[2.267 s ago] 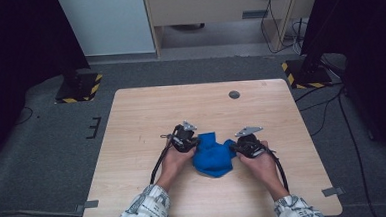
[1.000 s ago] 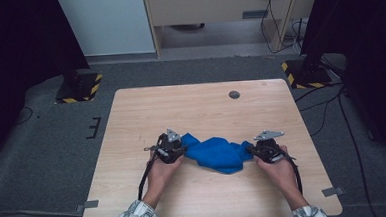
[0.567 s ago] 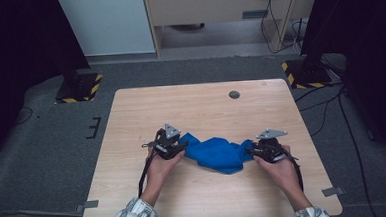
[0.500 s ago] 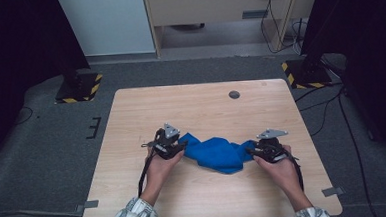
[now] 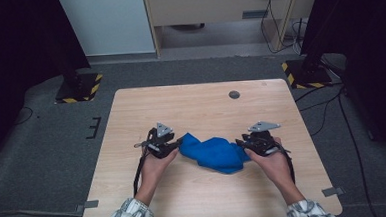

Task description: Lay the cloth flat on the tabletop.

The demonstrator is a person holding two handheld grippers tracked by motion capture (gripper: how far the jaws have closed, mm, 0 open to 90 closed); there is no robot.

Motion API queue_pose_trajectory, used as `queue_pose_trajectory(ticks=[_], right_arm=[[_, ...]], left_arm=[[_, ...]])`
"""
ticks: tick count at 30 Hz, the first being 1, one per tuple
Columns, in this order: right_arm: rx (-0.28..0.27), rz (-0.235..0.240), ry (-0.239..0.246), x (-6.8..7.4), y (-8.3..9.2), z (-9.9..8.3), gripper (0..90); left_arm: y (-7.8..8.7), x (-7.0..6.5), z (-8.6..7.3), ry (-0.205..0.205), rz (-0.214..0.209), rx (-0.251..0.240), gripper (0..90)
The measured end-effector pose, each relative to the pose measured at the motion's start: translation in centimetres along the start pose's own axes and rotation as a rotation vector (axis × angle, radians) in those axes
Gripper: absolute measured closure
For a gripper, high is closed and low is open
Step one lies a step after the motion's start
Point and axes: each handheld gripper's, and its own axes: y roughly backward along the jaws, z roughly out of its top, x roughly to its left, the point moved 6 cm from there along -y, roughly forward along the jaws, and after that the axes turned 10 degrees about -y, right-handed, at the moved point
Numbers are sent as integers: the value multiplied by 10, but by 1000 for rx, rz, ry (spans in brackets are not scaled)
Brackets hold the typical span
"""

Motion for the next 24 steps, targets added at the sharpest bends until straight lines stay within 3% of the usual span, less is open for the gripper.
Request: queue_pose_trajectory(ticks=[7,12,17,20,24], right_arm=[[44,29,16,21,-41,11,631],[79,18,18,29,-68,19,534],[121,-10,27,29,-86,18,438],[148,-7,39,31,-92,13,437],[177,-8,50,32,-98,7,502]], left_arm=[[-1,3,-2,19,-15,-24,562],[-1,6,-4,30,-16,-46,534],[-3,7,-8,29,-16,-30,522],[-3,8,-9,31,-15,-33,521],[-2,9,-9,46,-17,-43,522]])
